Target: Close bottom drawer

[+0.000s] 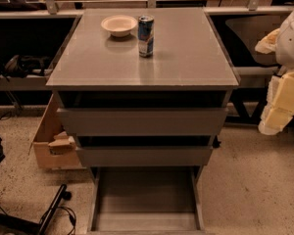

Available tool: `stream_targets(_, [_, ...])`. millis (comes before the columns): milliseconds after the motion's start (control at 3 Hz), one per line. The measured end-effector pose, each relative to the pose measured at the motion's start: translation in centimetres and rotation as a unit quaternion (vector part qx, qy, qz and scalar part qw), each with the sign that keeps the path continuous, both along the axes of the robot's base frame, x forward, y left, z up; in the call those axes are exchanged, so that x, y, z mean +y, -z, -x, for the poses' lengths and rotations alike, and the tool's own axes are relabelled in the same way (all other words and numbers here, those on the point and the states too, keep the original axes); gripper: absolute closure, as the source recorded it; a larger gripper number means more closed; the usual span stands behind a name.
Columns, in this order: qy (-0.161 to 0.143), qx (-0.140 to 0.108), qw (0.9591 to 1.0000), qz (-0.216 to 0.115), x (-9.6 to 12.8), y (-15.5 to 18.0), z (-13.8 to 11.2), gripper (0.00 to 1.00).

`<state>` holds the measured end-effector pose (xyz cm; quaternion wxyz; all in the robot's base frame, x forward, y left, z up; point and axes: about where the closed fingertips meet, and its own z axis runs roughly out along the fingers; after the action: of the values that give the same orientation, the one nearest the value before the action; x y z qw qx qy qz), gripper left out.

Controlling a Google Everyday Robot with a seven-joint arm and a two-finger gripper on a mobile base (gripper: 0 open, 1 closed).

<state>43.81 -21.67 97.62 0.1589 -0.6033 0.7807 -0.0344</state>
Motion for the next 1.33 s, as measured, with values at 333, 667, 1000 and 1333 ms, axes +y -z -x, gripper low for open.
stream_targets(333, [0.0, 0.0, 1.0, 0.0, 0.0, 0.0, 0.0, 0.0])
stream_targets(667, [0.009, 0.005, 0.9999, 0.007, -0.1, 1.1, -0.3, 0.0])
stream_targets(1000, [0.038, 0.002, 0.9993, 0.002, 1.0, 4.2, 0.2, 0.0])
stream_targets(1333, [0.06, -0.009, 0.9981, 0.012, 3.0, 10.0, 0.2, 0.0])
